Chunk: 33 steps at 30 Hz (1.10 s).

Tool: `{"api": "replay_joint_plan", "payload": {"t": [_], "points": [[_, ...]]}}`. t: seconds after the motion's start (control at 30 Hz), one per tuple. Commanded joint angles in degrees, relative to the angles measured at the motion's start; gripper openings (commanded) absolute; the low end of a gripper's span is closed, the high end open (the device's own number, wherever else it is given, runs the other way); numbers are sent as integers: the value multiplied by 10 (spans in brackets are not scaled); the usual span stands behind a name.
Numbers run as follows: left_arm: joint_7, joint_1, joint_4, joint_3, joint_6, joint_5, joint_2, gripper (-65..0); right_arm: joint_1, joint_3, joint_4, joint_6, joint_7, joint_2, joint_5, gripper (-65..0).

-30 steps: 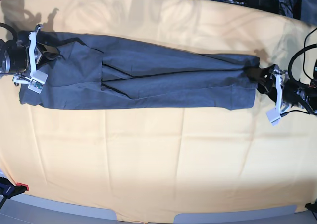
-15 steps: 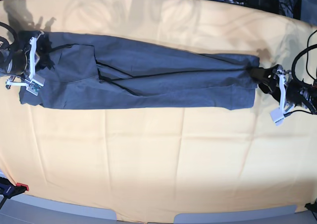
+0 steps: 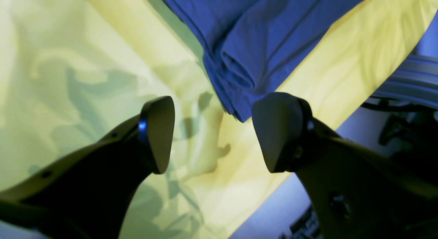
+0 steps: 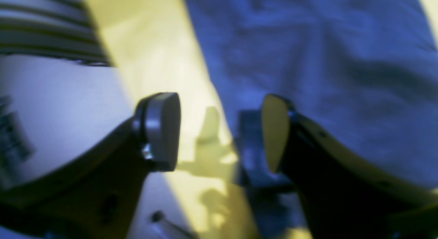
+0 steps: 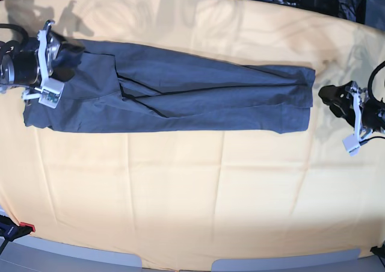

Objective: Fold the T-shirt properly
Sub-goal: 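Open both grippers, release the strip, and reposition them at its ends, then grasp the ends of the folded grey strip with both grippers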

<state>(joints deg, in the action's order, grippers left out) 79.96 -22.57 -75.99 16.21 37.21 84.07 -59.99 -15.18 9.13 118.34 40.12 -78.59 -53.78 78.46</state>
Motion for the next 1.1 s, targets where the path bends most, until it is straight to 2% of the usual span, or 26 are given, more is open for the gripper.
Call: {"api": "replay_joint_plan", "payload": {"t": [0.0, 0.07, 0.1, 0.3, 0.43, 0.53, 0.6, 0.73, 0.9, 1.07], "points": [[0, -14, -5, -24, 5, 9, -16, -231, 6, 16, 4, -1, 26, 7, -22, -406], [0, -11, -4, -62, 5, 9, -14, -231, 5, 30, 4, -19, 56, 42, -81, -635], [0, -9, -4, -86, 5, 9, -11, -231, 4, 34, 3, -27, 66, 59, -106, -650], [0, 14, -2, -235, -26, 9, 23, -231, 4, 35, -33, -31, 134, 147, -226, -650], [0, 62, 17, -325, -45, -37, 54, -231, 4, 35, -73, -37, 139, 207, -300, -650], [-7, 104, 31, -369, -47, -52, 76, -231, 4, 35, -106, -37, 139, 238, -344, -650], [-19, 126, 35, -386, -47, -61, 95, -231, 4, 35, -119, -28, 139, 246, -353, -650], [-57, 160, 38, -392, -50, -114, 138, -231, -4, 35, -121, -31, 145, 247, -349, -650], [-67, 174, 38, -392, -91, -189, 201, -231, -4, 35, -121, -31, 145, 247, -349, -650], [-65, 179, 38, -391, -90, -191, 237, -231, -4, 35, -121, -31, 144, 247, -350, -650]]}}
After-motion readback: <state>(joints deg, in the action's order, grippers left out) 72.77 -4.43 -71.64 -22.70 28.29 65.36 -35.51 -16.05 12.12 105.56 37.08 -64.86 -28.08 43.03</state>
